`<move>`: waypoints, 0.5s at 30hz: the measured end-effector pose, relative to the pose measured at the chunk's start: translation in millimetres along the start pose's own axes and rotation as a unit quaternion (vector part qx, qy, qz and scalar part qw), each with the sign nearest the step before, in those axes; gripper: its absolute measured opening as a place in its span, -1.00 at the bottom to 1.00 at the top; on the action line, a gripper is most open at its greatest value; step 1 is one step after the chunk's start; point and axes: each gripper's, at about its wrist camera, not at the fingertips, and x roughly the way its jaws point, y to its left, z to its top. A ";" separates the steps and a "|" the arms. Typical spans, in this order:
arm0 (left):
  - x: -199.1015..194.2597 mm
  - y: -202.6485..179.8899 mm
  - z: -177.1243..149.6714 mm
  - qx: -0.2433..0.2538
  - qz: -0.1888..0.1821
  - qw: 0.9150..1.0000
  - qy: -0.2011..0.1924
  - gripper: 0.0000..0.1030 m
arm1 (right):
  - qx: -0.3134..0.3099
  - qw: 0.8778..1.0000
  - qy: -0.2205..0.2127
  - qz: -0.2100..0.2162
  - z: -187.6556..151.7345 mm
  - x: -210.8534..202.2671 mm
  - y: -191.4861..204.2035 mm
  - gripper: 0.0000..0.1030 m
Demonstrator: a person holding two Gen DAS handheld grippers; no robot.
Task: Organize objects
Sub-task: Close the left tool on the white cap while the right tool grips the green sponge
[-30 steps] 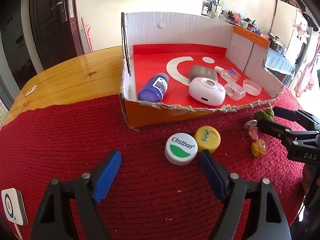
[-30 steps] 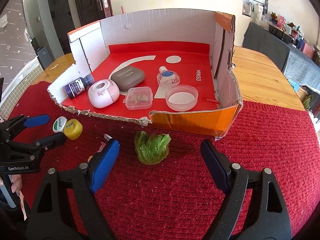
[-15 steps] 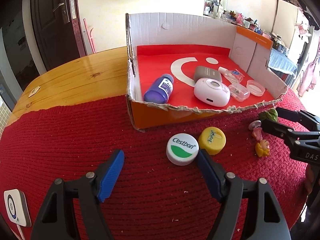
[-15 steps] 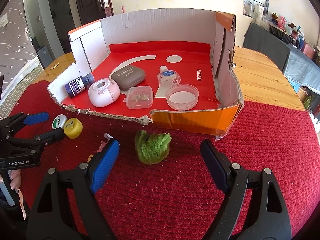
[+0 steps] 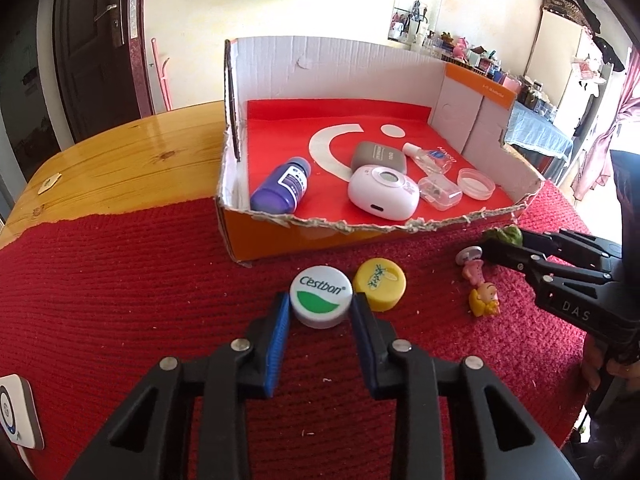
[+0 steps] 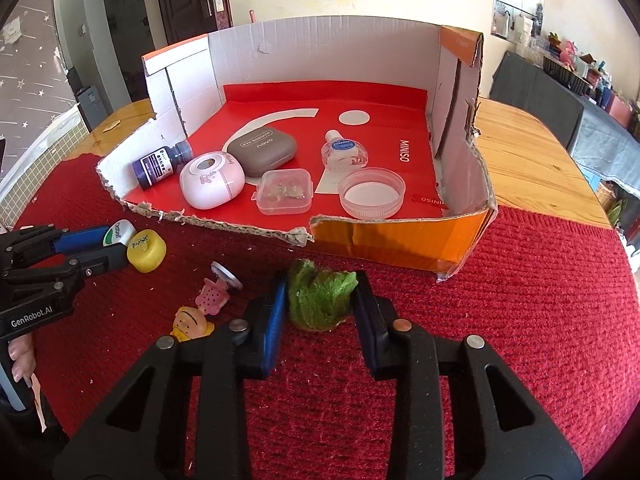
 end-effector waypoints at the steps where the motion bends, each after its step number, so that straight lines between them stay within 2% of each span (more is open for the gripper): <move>1: -3.2 -1.9 0.3 0.004 0.002 1.000 -0.004 -0.36 | -0.006 1.000 -0.002 0.004 -0.5 -1.5 2.0 -0.43; 4: -14.1 -5.0 2.0 0.007 -0.002 1.000 -0.015 -0.36 | -0.018 1.000 -0.014 -0.003 -0.7 -8.4 6.5 -0.43; 11: -41.9 -16.1 7.4 0.022 -0.004 0.998 -0.051 -0.36 | -0.022 0.999 -0.037 0.017 1.1 -34.6 10.2 -0.43; 15: -48.7 -20.8 8.2 0.025 -0.005 0.998 -0.057 -0.36 | -0.026 0.998 -0.048 0.021 1.5 -46.2 13.0 -0.43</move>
